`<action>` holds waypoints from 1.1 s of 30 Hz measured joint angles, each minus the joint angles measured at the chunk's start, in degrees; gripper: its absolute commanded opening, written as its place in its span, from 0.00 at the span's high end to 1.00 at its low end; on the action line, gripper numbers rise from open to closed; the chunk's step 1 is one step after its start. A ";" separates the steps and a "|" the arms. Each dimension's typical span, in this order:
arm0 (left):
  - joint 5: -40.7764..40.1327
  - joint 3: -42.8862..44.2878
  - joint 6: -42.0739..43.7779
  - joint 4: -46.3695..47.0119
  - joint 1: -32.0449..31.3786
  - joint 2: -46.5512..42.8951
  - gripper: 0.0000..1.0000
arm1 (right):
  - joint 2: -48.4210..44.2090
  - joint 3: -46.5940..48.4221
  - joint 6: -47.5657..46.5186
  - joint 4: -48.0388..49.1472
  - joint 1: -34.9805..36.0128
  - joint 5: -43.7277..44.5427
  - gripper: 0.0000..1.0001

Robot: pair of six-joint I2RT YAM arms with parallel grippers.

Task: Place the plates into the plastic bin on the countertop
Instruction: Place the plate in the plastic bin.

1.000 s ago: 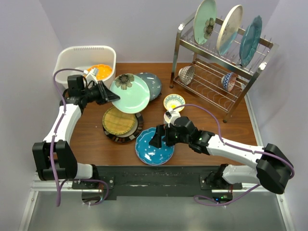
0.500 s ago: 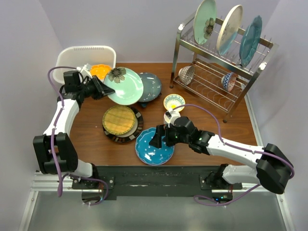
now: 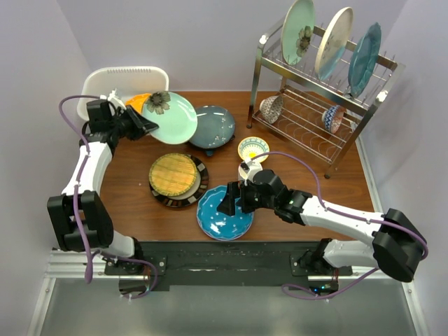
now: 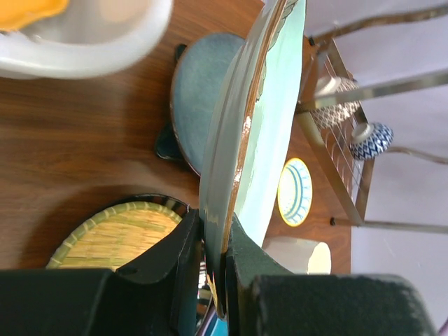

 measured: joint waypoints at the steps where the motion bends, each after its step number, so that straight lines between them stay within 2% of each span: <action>1: -0.72 0.31 -0.24 0.02 0.24 0.17 1.00 | 0.02 0.00 0.00 0.00 0.00 0.02 0.01; 9: -4.63 5.33 -2.38 0.96 1.99 3.85 1.00 | 0.35 0.00 -0.02 -0.07 0.00 0.02 0.01; 27: -6.88 17.25 -11.45 5.11 3.19 16.48 1.00 | 0.81 0.00 -0.20 -0.22 0.00 0.07 0.01; 33: -8.68 20.83 -11.96 5.29 3.32 17.38 1.00 | 0.81 0.00 -0.66 -0.46 0.00 0.07 0.01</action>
